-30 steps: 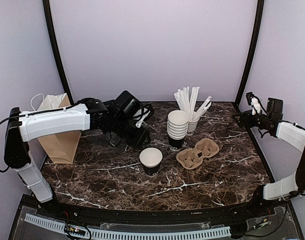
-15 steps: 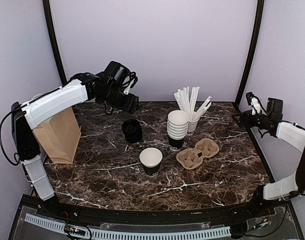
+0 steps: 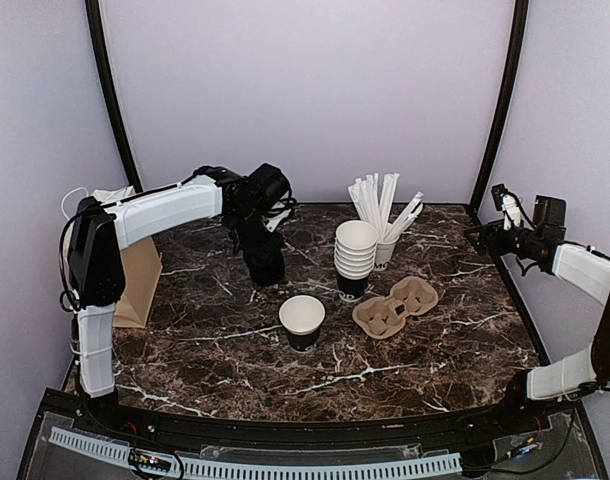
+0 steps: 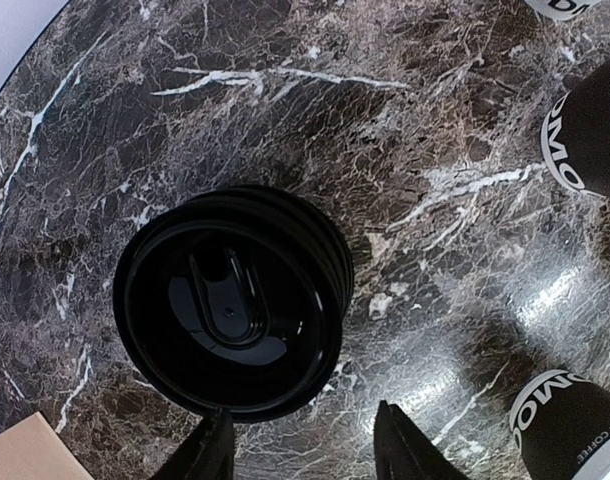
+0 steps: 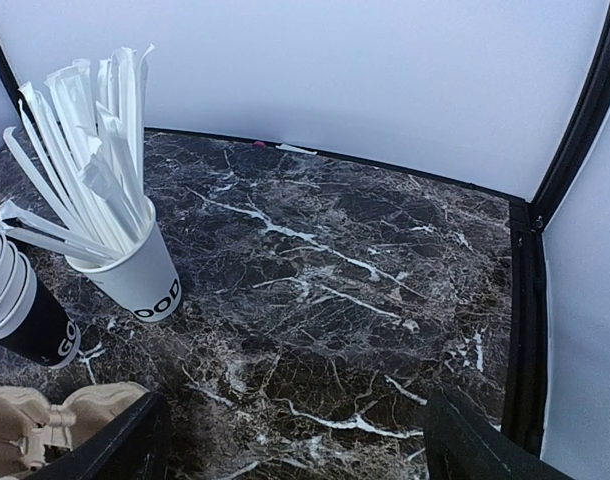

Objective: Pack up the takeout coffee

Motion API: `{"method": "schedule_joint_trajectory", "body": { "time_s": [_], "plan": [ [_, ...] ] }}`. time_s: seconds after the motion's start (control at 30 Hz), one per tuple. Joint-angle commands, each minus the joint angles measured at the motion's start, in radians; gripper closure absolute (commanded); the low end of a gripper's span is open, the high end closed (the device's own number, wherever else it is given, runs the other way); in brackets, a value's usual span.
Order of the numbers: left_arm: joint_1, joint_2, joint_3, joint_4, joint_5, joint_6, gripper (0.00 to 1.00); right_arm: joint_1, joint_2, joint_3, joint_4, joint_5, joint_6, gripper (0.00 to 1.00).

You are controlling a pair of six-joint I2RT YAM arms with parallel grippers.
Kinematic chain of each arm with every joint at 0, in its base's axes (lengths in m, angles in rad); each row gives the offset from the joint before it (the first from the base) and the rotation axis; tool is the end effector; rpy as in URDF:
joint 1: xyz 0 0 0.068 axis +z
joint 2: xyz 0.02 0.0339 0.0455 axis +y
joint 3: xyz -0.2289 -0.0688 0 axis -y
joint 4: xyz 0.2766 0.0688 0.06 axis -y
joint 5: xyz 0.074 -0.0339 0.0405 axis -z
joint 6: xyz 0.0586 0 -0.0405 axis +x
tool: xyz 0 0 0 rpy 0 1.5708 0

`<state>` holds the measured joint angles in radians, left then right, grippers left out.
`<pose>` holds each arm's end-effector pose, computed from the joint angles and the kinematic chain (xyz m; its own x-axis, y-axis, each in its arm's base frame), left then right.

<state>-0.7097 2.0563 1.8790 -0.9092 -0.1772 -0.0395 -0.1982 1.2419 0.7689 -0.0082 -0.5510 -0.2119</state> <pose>0.3640 -0.2991 0.2097 -0.6937 0.5446 -0.4714 0.5522 0.8223 0.1375 0.3291 -0.0348 0.2002 -0.3832 -0.1058 -0.9176 -0.3763 0.9251 0.0505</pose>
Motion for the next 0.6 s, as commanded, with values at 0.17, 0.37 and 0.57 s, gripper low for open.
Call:
{"method": "schedule_joint_trajectory", "body": {
  "time_s": [0.17, 0.37, 0.57],
  "plan": [
    [-0.002, 0.025, 0.042, -0.028, -0.017, 0.085, 0.48, 0.008, 0.010, 0.026, -0.010, -0.012, -0.013, 0.11],
    [-0.001, 0.061, 0.070, -0.022, 0.008, 0.103, 0.51, 0.009, 0.019, 0.027, -0.011, -0.009, -0.015, 0.11],
    [-0.002, 0.087, 0.097, -0.026, 0.014, 0.109, 0.57, 0.013, 0.023, 0.027, -0.010, -0.006, -0.016, 0.11]
  ]
}}
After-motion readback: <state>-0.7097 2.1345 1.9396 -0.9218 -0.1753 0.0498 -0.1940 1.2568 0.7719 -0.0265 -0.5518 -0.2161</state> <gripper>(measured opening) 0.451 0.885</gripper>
